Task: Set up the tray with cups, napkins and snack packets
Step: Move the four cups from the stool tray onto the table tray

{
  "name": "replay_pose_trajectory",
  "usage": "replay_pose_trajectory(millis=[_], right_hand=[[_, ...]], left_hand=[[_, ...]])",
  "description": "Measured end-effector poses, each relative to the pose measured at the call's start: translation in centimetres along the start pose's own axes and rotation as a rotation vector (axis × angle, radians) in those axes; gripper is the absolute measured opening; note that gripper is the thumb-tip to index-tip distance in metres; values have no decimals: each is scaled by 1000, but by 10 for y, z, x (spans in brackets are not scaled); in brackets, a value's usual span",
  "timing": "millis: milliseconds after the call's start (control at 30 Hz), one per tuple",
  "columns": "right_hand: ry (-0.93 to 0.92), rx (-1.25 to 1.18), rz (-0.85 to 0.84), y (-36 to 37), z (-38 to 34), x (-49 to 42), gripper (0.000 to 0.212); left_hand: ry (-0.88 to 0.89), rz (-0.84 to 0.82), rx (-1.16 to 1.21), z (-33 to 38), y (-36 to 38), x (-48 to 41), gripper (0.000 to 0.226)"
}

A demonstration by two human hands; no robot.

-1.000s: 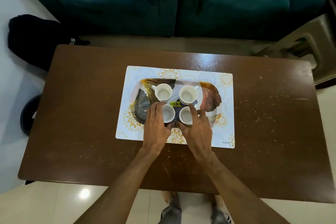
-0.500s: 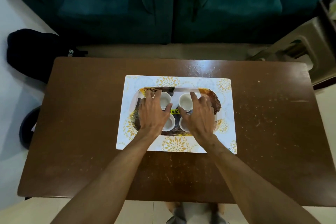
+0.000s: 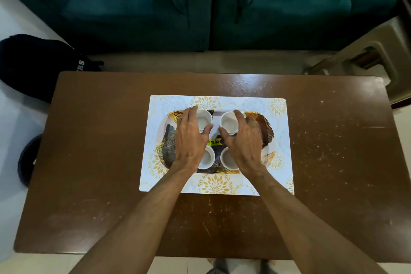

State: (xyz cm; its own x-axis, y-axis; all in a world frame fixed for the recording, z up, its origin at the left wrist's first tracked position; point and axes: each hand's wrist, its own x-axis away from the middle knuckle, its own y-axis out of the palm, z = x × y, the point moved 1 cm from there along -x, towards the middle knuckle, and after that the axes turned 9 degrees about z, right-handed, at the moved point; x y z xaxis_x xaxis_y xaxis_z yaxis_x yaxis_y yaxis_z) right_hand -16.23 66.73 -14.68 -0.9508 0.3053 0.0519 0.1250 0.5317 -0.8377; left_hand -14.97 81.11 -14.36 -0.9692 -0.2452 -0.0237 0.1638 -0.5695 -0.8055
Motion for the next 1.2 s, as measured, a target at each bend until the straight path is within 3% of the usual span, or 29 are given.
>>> replay_pose_trajectory(millis=[333, 567, 1200], right_hand=[[34, -6, -10, 1, 4, -5, 72], [24, -18, -10, 4, 6, -7, 72], [20, -40, 15, 6, 6, -4, 70]], left_hand=[[-73, 109, 72, -8, 2, 7, 83], [-119, 112, 36, -11, 4, 10, 72], [-163, 139, 83, -9, 6, 11, 71]])
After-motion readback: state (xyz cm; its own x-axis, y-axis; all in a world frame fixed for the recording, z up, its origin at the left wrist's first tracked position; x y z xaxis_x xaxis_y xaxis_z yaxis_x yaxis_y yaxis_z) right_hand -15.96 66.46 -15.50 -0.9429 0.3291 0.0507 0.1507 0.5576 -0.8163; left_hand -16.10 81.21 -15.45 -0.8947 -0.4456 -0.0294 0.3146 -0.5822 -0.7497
